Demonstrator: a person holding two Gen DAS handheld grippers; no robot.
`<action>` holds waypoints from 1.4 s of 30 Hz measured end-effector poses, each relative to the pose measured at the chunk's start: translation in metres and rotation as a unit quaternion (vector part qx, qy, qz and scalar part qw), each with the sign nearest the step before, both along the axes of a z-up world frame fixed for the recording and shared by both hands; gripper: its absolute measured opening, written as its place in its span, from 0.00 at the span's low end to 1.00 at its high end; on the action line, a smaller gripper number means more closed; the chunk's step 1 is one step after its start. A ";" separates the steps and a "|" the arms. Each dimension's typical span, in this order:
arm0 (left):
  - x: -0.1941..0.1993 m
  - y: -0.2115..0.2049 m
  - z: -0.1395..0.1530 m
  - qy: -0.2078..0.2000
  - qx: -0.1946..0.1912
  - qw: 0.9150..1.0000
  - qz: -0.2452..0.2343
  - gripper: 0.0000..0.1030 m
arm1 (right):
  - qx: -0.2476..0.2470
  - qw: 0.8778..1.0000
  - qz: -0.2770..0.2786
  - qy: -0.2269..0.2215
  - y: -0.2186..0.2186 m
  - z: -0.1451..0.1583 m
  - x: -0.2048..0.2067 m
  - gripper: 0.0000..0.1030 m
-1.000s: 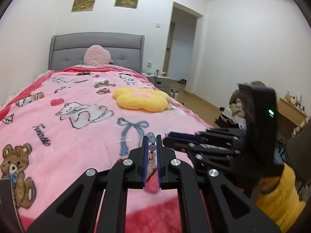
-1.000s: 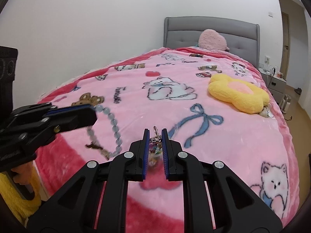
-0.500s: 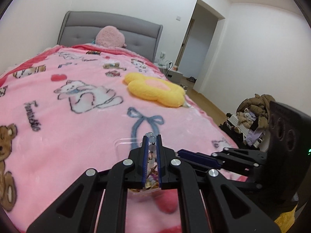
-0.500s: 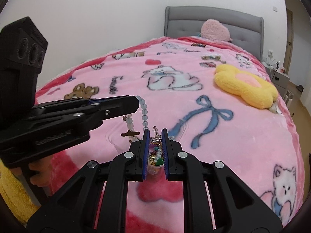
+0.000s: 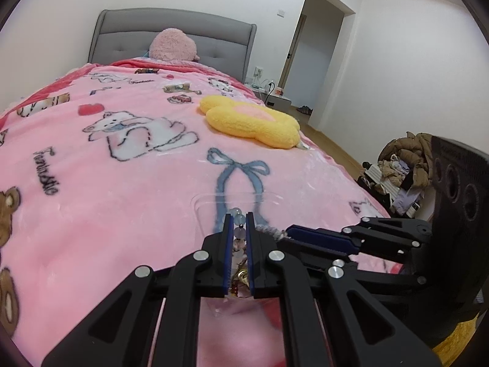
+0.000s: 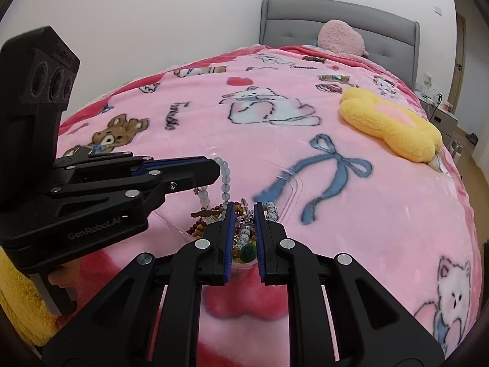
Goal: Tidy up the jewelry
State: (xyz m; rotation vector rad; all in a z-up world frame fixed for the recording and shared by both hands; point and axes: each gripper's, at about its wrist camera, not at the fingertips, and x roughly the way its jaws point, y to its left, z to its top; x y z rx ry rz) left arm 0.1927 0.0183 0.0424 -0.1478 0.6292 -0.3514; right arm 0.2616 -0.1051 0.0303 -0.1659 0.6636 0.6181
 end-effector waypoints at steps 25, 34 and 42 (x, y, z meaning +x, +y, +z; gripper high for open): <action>-0.014 0.002 0.002 -0.022 -0.009 1.000 -0.008 0.24 | 0.029 0.999 0.012 -0.013 -0.013 0.000 -0.017 0.21; -0.033 0.015 0.016 -0.049 -0.023 0.999 -0.004 0.48 | 0.060 0.998 0.005 -0.036 -0.033 0.010 -0.035 0.36; -0.059 0.022 0.006 -0.071 0.020 0.997 0.012 0.81 | 0.061 0.996 -0.021 -0.062 -0.050 0.006 -0.046 0.70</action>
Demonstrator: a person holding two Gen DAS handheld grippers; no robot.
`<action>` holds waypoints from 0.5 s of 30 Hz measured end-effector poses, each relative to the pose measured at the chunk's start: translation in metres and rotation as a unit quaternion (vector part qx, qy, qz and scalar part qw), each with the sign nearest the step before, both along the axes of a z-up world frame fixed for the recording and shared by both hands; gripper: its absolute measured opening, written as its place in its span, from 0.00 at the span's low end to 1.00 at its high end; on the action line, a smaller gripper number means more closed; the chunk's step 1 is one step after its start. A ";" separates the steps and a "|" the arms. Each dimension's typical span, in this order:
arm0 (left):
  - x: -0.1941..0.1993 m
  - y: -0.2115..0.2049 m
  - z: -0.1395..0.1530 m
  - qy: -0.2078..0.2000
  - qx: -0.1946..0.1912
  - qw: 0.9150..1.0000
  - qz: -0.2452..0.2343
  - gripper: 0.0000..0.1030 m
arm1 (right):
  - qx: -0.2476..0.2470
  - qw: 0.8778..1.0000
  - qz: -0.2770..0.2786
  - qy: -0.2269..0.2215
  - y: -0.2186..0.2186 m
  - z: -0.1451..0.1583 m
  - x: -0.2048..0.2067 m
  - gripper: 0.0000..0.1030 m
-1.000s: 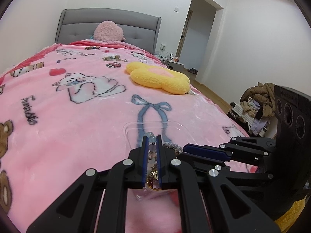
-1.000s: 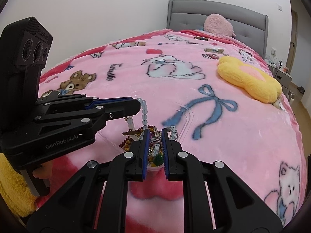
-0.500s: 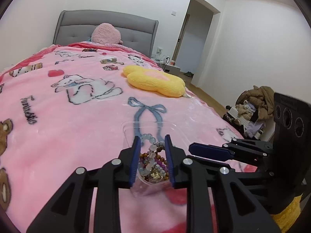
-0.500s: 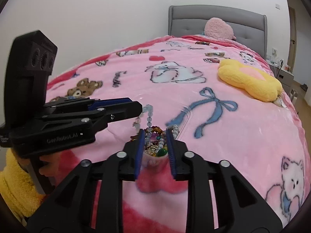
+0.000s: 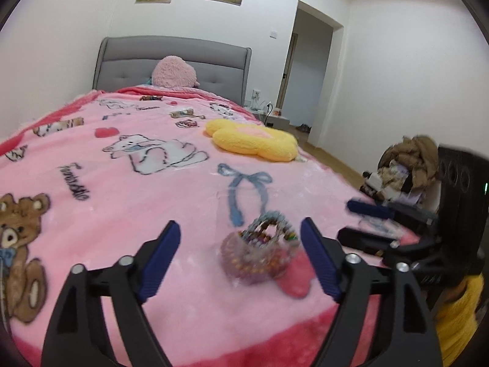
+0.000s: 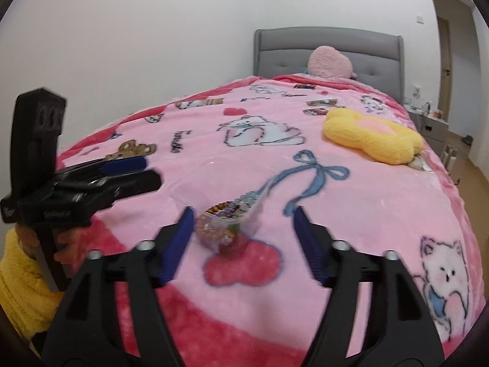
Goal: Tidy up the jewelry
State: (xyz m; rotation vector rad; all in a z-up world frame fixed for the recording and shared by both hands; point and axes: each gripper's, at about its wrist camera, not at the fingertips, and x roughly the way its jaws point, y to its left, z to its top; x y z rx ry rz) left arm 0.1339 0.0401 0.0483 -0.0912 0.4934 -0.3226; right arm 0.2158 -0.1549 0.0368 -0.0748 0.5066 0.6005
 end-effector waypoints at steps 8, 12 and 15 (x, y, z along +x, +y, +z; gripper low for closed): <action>-0.010 -0.001 -0.014 -0.008 0.013 1.000 0.002 0.95 | 0.007 1.000 0.012 -0.017 -0.009 -0.006 -0.005 0.92; -0.013 -0.002 -0.018 -0.015 0.033 0.999 0.004 0.95 | 0.008 1.000 0.022 -0.012 -0.015 -0.009 -0.006 0.92; -0.012 -0.002 -0.021 -0.013 0.030 0.999 0.001 0.95 | -0.001 1.000 0.027 -0.011 -0.013 -0.015 -0.005 0.92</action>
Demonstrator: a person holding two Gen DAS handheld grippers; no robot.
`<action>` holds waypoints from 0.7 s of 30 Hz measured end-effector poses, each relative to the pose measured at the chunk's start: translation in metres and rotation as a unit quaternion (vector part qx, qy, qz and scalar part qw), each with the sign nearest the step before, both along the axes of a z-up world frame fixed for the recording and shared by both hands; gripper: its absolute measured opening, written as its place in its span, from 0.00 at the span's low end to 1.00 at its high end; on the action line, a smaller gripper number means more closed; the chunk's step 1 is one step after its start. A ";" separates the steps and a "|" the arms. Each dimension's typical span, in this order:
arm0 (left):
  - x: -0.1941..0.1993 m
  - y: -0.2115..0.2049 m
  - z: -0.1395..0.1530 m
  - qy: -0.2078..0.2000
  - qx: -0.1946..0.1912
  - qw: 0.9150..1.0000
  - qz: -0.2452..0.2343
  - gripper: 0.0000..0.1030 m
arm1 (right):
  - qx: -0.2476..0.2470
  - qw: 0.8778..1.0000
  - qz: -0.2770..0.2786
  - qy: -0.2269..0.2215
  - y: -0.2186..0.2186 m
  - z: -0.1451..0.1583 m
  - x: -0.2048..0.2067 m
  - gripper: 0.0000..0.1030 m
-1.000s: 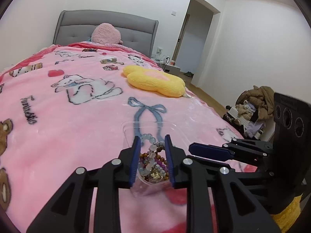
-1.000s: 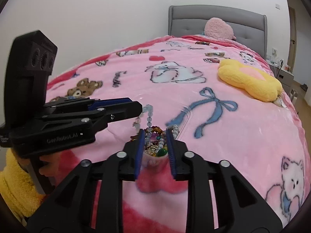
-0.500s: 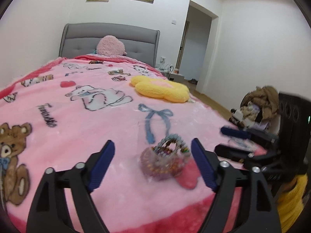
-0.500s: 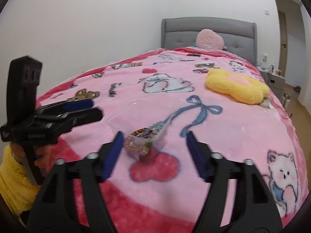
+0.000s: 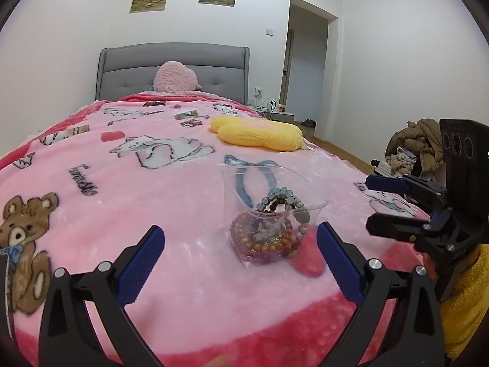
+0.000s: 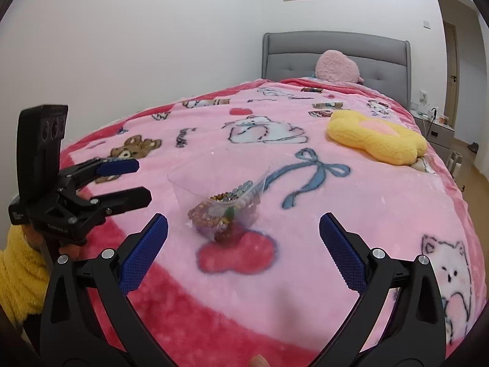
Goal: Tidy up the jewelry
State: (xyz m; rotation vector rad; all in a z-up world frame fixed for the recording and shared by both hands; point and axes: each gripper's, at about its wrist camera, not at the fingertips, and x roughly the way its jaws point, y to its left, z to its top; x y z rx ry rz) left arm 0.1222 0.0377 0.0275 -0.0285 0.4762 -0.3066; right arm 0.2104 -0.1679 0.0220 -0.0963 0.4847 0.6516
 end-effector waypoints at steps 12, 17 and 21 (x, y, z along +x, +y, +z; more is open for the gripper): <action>-0.005 -0.011 -0.005 -0.011 0.013 1.000 -0.009 0.95 | -0.006 1.000 -0.007 -0.003 0.002 -0.005 -0.002 0.92; -0.003 -0.015 -0.008 -0.006 0.019 1.000 -0.008 0.95 | -0.023 1.000 -0.007 -0.016 0.009 -0.006 -0.007 0.92; -0.003 -0.016 -0.009 -0.005 0.023 1.000 -0.002 0.95 | -0.023 1.000 -0.006 -0.018 0.009 -0.006 -0.008 0.92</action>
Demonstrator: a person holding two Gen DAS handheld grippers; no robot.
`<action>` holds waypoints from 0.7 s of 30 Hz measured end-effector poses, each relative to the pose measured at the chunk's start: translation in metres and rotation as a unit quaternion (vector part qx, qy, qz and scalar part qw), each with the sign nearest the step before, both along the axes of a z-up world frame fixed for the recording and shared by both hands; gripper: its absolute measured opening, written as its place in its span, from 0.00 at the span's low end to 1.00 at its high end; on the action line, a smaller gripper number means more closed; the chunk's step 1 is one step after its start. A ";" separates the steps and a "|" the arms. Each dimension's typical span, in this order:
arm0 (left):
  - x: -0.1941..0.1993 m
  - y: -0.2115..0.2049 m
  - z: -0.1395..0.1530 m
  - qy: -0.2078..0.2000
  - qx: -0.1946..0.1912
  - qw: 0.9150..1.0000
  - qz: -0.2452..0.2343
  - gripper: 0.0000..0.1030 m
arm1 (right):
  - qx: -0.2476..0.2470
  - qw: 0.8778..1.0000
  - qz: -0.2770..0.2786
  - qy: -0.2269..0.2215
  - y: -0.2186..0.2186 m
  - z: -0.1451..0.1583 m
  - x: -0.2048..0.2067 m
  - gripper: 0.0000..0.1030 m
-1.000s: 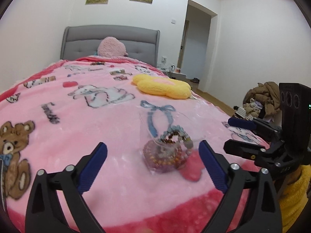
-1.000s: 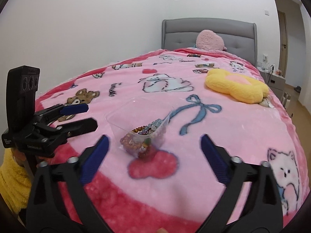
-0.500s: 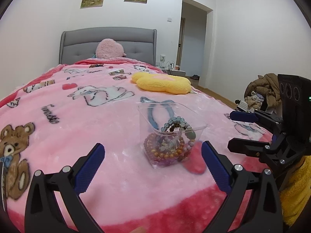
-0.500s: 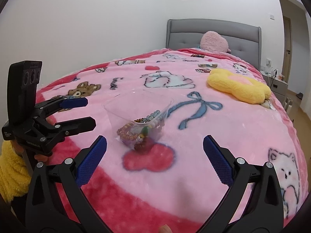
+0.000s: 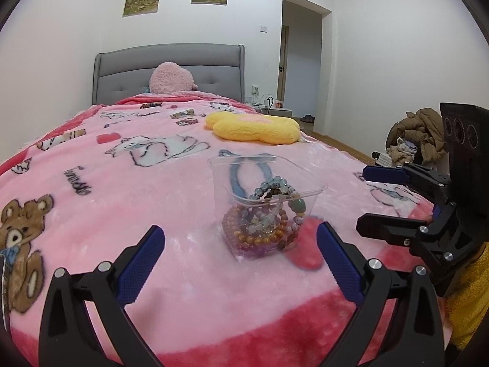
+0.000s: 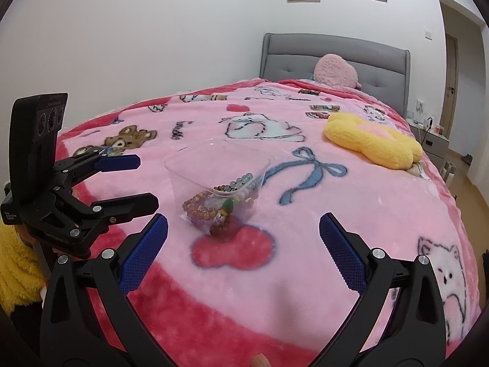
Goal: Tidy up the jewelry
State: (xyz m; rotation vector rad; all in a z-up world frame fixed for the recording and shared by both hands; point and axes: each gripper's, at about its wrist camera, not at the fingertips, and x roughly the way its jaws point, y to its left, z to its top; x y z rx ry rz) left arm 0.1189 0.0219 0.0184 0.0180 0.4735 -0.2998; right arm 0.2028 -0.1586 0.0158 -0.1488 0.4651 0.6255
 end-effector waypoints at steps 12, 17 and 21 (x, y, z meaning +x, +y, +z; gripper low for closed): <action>-0.002 -0.001 0.001 -0.005 0.002 1.000 0.002 0.95 | 0.008 1.000 -0.004 0.003 -0.004 0.001 0.002 0.92; -0.002 -0.002 0.000 -0.004 0.002 1.000 0.001 0.95 | 0.012 1.000 -0.007 0.006 -0.004 0.000 0.003 0.92; -0.002 -0.002 0.000 -0.004 0.003 1.000 0.000 0.95 | 0.012 1.000 -0.006 0.005 -0.004 0.000 0.003 0.92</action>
